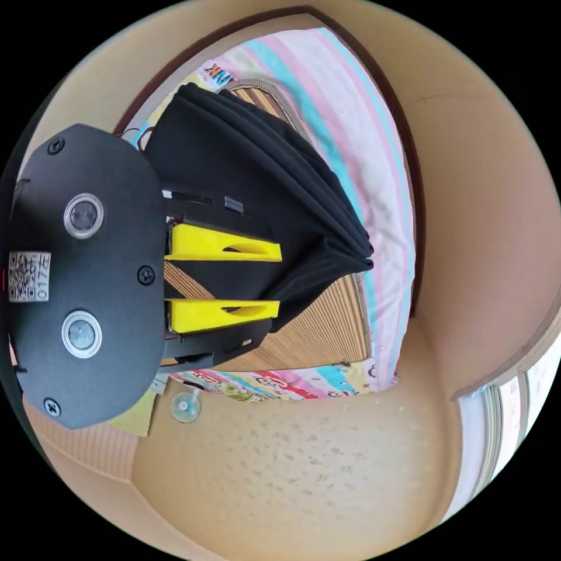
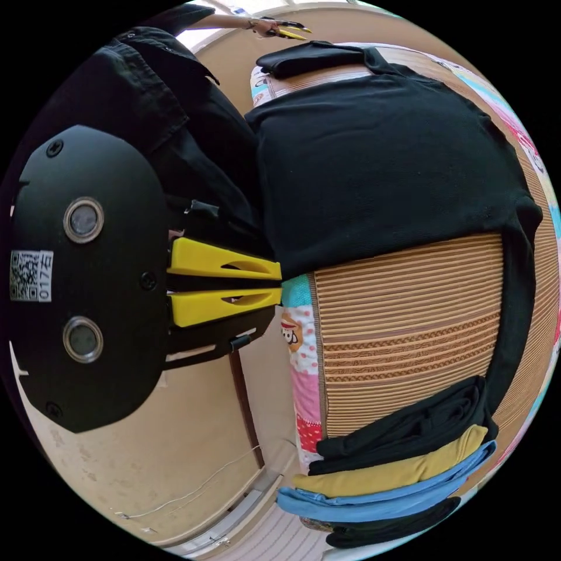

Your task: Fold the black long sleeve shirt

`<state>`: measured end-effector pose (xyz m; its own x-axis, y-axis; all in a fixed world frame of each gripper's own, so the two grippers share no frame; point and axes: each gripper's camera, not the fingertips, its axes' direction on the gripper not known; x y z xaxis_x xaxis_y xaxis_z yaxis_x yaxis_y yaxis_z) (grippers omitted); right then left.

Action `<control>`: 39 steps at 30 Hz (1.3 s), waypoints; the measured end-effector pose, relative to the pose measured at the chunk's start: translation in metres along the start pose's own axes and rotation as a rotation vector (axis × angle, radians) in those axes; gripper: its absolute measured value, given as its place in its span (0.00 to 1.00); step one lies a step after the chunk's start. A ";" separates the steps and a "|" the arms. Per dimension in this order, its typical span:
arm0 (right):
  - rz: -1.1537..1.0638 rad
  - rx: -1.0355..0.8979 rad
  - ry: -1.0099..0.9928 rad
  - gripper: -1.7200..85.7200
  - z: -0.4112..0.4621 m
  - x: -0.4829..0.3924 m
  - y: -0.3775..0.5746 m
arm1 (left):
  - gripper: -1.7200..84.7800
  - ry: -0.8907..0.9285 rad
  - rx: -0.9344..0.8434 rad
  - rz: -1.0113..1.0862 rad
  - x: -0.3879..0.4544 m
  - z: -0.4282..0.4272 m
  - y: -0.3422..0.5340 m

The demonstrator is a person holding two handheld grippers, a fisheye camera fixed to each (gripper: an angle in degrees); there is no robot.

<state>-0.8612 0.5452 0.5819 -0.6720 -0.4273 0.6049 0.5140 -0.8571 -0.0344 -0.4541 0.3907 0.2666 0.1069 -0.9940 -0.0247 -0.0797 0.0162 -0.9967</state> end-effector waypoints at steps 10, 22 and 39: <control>0.061 -0.026 -0.002 0.04 -0.004 0.002 0.011 | 0.06 -0.152 0.051 -0.096 -0.039 0.021 0.001; 0.054 0.037 -0.098 0.05 -0.010 -0.006 0.007 | 0.05 0.145 0.209 0.755 0.151 -0.095 0.099; 0.144 0.067 -0.293 0.08 0.010 0.083 0.025 | 0.08 0.331 -0.524 1.239 0.310 0.196 0.459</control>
<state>-0.8986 0.4915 0.6394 -0.4134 -0.4332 0.8009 0.6327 -0.7692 -0.0895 -0.2629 0.1117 -0.2135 -0.5377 -0.3417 -0.7708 -0.3159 0.9292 -0.1916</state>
